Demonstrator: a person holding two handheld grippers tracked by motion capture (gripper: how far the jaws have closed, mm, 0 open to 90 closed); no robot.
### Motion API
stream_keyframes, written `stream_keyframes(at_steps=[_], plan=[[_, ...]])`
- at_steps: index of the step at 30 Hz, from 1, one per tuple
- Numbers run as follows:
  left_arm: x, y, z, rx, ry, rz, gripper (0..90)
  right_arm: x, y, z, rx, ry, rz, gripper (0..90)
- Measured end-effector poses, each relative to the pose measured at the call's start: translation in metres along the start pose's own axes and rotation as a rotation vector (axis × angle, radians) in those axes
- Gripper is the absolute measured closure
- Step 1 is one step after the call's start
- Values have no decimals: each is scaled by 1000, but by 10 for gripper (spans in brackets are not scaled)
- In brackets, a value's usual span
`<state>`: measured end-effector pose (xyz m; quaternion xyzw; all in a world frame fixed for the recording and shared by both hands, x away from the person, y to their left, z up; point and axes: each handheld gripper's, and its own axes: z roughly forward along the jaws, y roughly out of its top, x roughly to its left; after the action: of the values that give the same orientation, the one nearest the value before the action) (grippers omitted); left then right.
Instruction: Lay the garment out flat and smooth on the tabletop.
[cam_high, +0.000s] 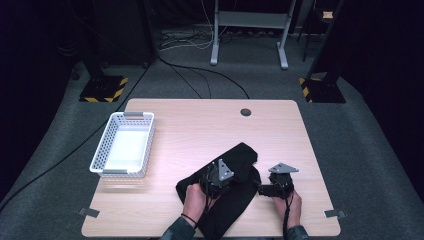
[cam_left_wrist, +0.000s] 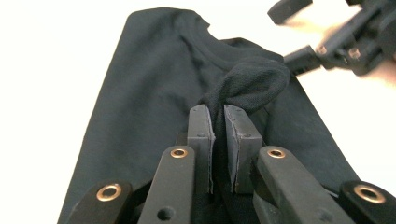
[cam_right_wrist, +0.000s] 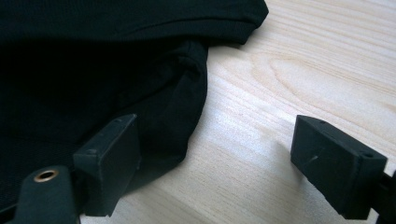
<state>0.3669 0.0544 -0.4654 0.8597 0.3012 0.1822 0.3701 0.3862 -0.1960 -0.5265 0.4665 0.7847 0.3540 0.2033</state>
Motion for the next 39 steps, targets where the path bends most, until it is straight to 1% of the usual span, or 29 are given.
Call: stream_keyframes(at_steps=[6,8,10,12,15,18,23,24,28,31,34,37,38,39], plan=[[18,7,-4,-20,16,-24,818,0,0,0,0,-1,0,152],[25,8,-4,-31,3,-51,818,0,0,0,0,0,0,151],[33,9,-4,-32,7,-66,818,0,0,0,0,0,0,152],[41,10,-4,-36,-1,-94,819,0,0,0,1,0,-1,152],[51,10,-6,-46,2,-119,820,0,0,0,1,0,-1,151],[59,12,-8,-52,12,-129,820,0,0,0,1,0,-1,152],[68,12,-7,-36,34,-126,820,0,0,0,1,0,-1,152],[71,12,-6,-35,36,-130,820,0,0,0,1,0,-1,152],[86,12,-8,-45,21,-182,820,0,0,0,0,0,-1,152],[94,12,-7,-39,29,-194,821,0,0,0,1,1,-1,151],[105,10,-3,-26,15,-225,820,0,0,0,1,1,0,152],[114,10,-2,-22,19,-248,820,0,0,0,1,1,0,152],[119,10,-2,-27,28,-256,820,0,0,0,1,1,0,152],[121,10,-1,-22,37,-255,821,0,0,0,0,0,-1,152]])
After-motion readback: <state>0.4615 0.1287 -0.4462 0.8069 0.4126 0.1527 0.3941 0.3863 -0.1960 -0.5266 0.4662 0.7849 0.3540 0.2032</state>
